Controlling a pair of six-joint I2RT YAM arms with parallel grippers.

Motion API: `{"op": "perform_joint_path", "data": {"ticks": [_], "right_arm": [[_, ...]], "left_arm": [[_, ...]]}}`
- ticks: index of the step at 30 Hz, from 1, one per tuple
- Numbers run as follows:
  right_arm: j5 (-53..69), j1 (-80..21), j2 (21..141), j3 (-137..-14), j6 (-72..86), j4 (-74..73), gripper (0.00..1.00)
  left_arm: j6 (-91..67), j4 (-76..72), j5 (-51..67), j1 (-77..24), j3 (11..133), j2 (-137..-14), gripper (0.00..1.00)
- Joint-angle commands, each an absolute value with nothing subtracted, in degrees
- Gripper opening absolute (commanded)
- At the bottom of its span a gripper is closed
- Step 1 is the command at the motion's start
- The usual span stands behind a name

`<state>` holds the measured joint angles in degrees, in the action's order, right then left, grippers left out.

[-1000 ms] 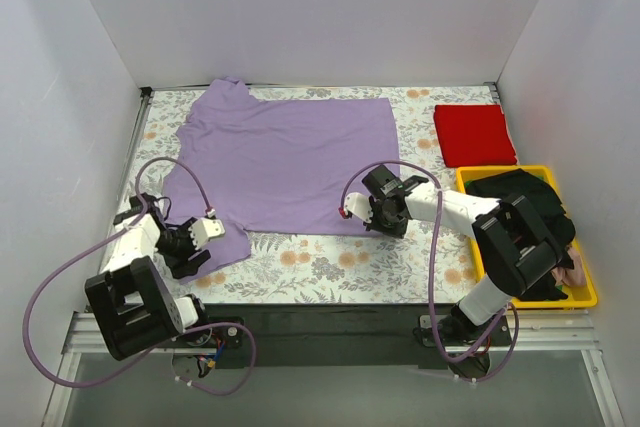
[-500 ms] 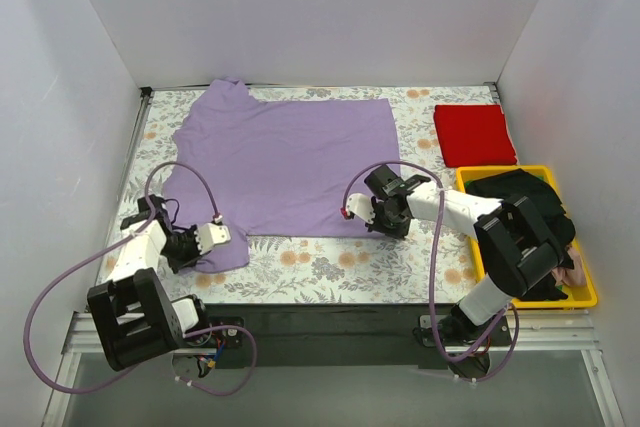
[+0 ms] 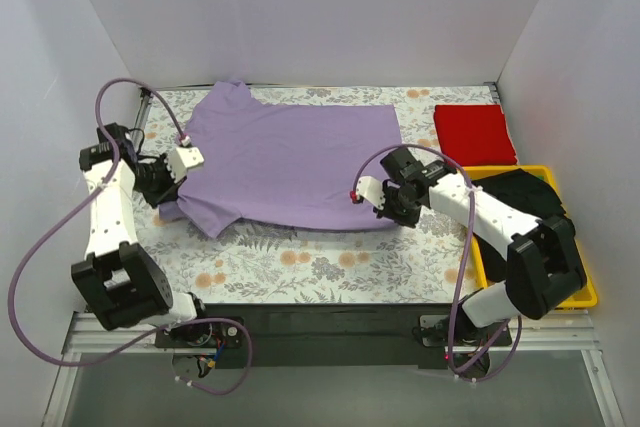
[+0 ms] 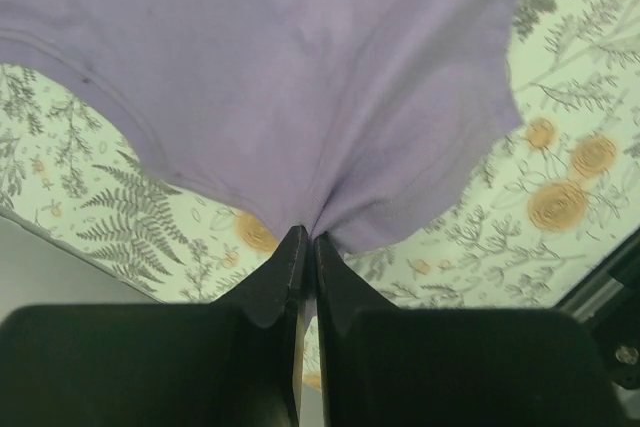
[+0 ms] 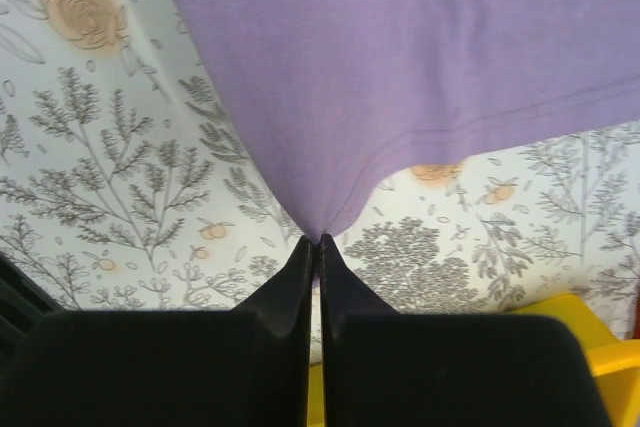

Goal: Fold and stack the t-shirts
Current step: Fold the tshirt

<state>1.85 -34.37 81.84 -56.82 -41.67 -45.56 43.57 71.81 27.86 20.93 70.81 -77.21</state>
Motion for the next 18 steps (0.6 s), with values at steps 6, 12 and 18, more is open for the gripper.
{"op": "perform_joint_path", "data": {"ticks": [6,12,18], "right_arm": [[3.16,-28.4,90.69,-69.59,-48.51,-49.22,0.01],[3.51,-25.76,95.7,-75.66,-50.89,-50.62,0.01],[3.25,-24.35,100.36,-79.27,-53.17,-51.24,0.01]], "left_arm": [[32.62,66.81,29.63,16.27,82.52,-90.25,0.0],[29.53,61.18,26.11,11.6,86.74,-97.54,0.0],[29.18,59.16,23.56,9.49,93.33,-103.79,0.0]]}}
